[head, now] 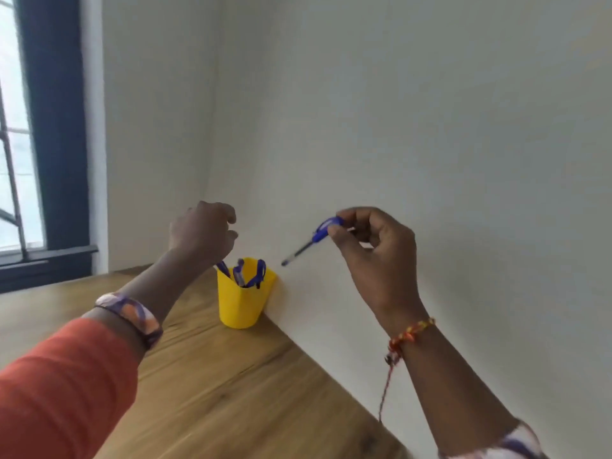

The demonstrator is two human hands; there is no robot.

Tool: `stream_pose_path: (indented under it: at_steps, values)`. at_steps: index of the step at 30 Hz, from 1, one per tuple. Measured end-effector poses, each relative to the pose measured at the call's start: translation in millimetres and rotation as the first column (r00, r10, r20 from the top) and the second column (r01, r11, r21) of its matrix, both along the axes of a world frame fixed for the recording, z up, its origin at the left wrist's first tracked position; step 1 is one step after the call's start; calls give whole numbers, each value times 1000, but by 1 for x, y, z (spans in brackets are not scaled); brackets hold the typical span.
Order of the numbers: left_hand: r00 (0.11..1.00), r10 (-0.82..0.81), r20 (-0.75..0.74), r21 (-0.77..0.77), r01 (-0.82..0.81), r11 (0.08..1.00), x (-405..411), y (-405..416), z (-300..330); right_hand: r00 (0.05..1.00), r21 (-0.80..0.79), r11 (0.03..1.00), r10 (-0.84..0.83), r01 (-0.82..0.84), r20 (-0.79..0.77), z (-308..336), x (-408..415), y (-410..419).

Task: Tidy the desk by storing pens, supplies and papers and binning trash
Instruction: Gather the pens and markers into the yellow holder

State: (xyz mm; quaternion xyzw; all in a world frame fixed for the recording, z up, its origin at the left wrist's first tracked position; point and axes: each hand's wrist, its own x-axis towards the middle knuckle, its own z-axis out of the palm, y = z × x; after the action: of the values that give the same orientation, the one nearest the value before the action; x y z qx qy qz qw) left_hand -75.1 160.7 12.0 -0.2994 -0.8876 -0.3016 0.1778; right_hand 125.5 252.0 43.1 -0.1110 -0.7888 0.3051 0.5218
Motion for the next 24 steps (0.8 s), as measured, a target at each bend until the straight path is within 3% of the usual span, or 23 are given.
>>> stream_pose_path:
  at_steps: [3, 9, 12, 15, 17, 19, 21, 24]
  values:
    - [999, 14, -30, 24, -13, 1000, -1, -13, -7, 1000, 31, 999, -17, 17, 15, -1, -52, 11]
    - [1000, -6, -6, -42, 6, 999, 14, -51, -20, 975, 9, 999, -33, 32, 221, -33, -109, 22]
    - [986, -80, 144, -74, 91, 993, 26, -65, -42, 975, 57, 998, -39, 27, 221, -52, -99, 11]
    - [912, -187, 366, -108, 241, 964, 50, -70, -79, 957, 123, 992, -32, -4, 288, -84, -77, -9]
    - [900, -179, 398, -220, 283, 933, 69, -72, -107, 873, 175, 981, -15, -81, 488, -108, -59, -27]
    - [917, -170, 361, -315, 292, 903, 86, -76, -129, 685, 184, 962, 6, -204, 728, -140, -43, -42]
    - [931, -189, 313, -377, 304, 875, 100, -84, -147, 524, 124, 964, 17, -234, 851, -171, -26, -63]
    - [934, -245, 262, -393, 335, 857, 122, -100, -164, 580, 252, 953, -111, -169, 807, -201, -5, -86]
